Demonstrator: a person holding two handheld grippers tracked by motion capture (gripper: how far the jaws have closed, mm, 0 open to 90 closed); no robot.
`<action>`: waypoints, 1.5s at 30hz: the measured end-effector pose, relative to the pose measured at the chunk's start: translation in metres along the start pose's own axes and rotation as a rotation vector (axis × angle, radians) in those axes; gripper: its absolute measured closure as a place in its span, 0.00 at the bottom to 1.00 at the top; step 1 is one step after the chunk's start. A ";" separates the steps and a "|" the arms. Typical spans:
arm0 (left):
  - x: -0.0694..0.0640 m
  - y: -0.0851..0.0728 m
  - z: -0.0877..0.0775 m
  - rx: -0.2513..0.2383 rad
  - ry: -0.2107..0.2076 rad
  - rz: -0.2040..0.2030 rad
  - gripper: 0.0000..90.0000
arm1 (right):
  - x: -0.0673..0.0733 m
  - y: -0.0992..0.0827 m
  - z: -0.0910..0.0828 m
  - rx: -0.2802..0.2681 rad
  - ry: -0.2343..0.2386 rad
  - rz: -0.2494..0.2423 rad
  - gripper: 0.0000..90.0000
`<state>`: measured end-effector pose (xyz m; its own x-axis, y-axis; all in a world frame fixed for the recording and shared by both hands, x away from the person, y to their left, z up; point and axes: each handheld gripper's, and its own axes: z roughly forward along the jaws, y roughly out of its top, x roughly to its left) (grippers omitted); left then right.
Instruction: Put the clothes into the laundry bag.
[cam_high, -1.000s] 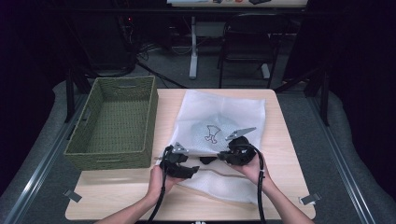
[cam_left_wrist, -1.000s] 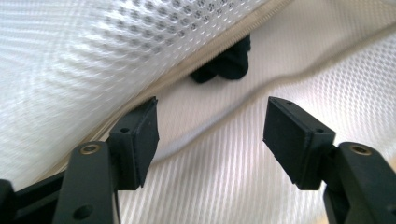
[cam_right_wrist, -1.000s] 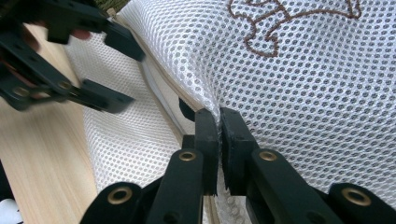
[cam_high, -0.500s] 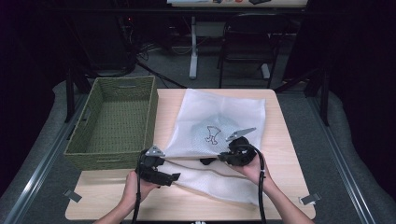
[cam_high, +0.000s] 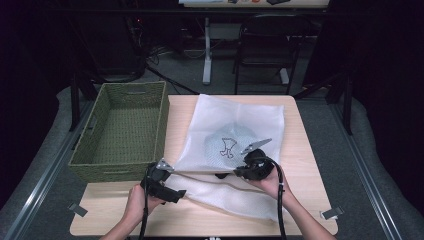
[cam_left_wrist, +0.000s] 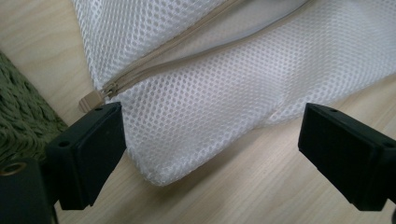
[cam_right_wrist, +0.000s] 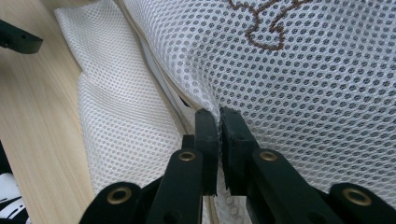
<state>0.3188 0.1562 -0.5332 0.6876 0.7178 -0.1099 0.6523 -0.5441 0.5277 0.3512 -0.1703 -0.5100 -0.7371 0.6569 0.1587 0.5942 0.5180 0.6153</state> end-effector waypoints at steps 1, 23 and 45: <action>0.000 0.000 0.000 0.000 0.000 0.000 0.09 | 0.000 0.000 0.000 0.000 0.000 0.000 0.96; 0.010 -0.003 0.010 0.049 0.032 -0.030 0.18 | -0.009 -0.015 0.037 0.171 -0.008 -0.016 0.96; 0.016 -0.009 0.014 0.056 -0.006 -0.080 0.46 | -0.028 -0.021 0.034 0.234 -0.047 -0.008 0.96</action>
<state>0.3284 0.1668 -0.5520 0.6341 0.7574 -0.1556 0.7222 -0.5083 0.4692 0.3699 -0.1813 -0.5537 -0.7298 0.6739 0.1153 0.6506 0.6327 0.4201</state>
